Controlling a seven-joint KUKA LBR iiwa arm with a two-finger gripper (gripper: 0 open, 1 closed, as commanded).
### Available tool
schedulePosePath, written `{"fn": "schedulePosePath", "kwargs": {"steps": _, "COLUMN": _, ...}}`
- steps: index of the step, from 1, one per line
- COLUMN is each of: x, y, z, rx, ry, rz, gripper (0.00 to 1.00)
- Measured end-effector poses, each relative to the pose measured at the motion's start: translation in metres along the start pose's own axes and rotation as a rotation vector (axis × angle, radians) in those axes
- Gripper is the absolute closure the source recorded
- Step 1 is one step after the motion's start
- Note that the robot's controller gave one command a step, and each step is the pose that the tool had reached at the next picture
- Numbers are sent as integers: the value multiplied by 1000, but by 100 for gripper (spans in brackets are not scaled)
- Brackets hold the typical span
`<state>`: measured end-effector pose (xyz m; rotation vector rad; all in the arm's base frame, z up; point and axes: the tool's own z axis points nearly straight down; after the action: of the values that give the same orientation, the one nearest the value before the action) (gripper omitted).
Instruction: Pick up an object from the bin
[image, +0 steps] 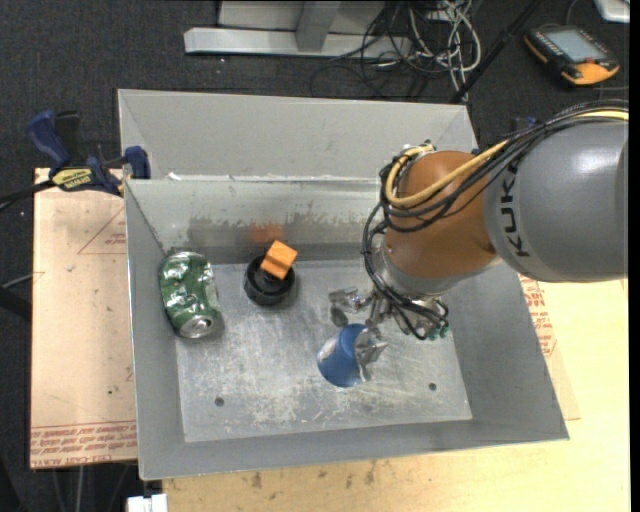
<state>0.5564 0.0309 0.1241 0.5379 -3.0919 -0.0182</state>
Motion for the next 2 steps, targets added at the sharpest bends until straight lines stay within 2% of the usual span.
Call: {"fn": "schedulePosePath", "kwargs": {"steps": 2, "x": 0, "y": 0, "z": 0, "rx": 0, "ry": 0, "rz": 0, "gripper": 100}}
